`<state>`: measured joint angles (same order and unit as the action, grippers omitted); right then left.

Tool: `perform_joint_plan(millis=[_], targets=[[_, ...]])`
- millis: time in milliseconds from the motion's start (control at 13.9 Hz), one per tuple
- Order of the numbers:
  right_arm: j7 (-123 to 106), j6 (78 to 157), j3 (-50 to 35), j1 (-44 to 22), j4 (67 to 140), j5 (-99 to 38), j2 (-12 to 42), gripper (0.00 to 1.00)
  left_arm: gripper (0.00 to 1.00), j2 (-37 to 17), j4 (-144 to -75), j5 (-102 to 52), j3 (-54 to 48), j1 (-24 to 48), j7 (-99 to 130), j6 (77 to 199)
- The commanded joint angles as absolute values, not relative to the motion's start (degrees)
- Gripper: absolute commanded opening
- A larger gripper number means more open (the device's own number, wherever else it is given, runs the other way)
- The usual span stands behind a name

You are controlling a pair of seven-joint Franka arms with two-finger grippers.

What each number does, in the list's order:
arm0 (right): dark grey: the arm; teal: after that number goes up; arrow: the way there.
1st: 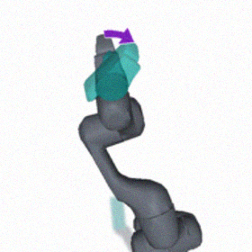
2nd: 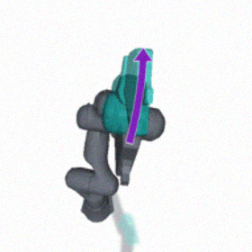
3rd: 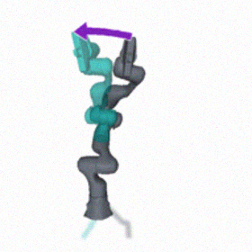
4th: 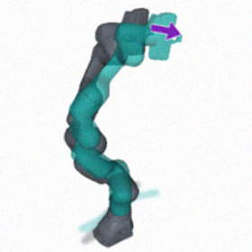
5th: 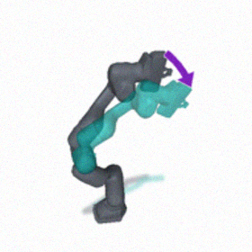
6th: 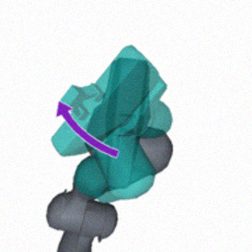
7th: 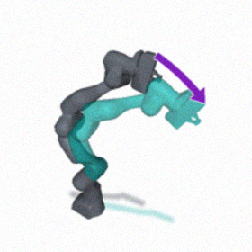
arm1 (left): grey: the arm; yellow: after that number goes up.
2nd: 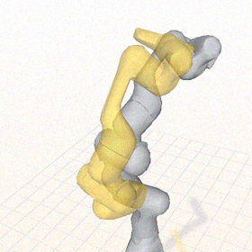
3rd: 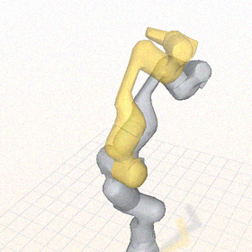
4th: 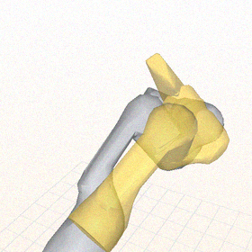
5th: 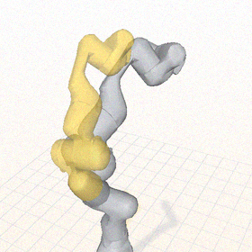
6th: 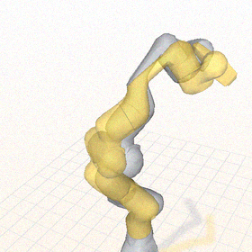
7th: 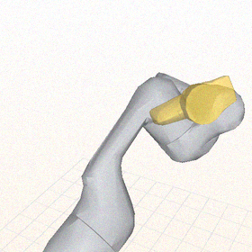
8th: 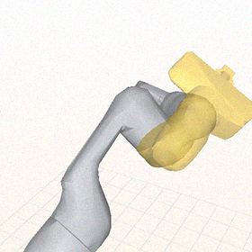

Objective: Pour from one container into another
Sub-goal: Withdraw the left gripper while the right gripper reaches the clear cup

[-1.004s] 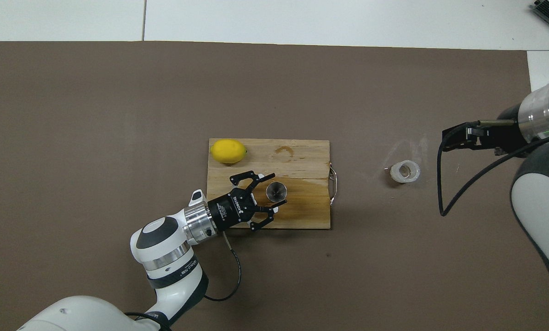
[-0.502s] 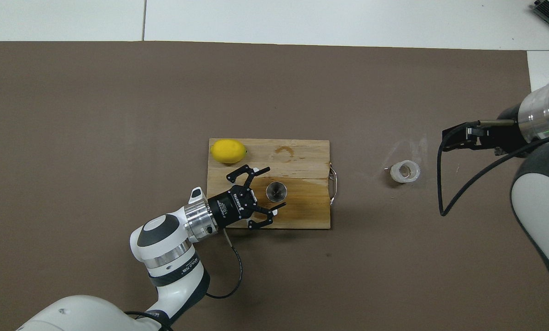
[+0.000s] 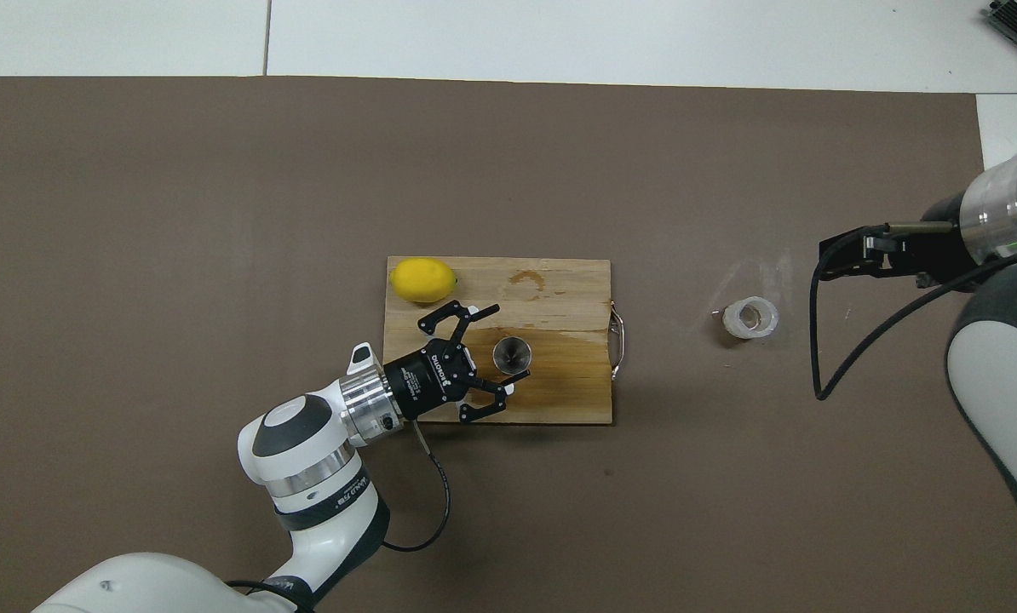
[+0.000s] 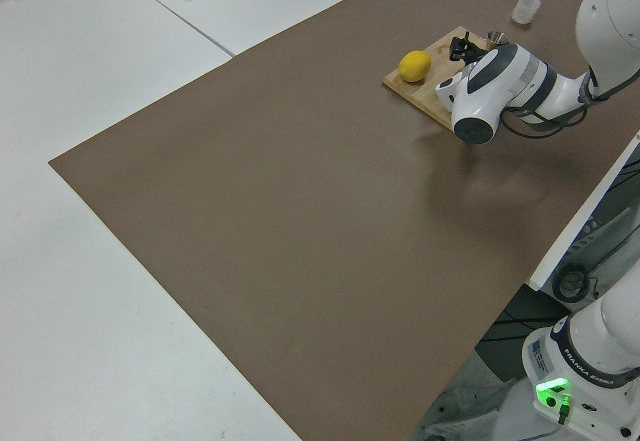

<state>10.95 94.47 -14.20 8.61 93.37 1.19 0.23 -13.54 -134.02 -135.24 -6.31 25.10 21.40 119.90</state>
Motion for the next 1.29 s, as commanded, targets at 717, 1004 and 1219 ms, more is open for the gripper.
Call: perform_joint_plan(millis=[717,1004,1219], targets=[[11.1,94.1,-14.5,9.0,93.4,1.0,-0.2,1.00,1.00,-4.8,-131.7,-134.5,-7.2,25.8,33.5,131.8],[11.1,94.1,-14.5,8.9,93.4,1.0,-0.2,1.00,1.00,-4.4,-127.7,-119.2,-6.8,23.0,43.7,132.8],[11.1,94.2,-14.5,9.0,93.4,1.0,-0.2,1.00,1.00,-4.1,-126.1,-107.4,-6.8,19.6,50.7,132.4]])
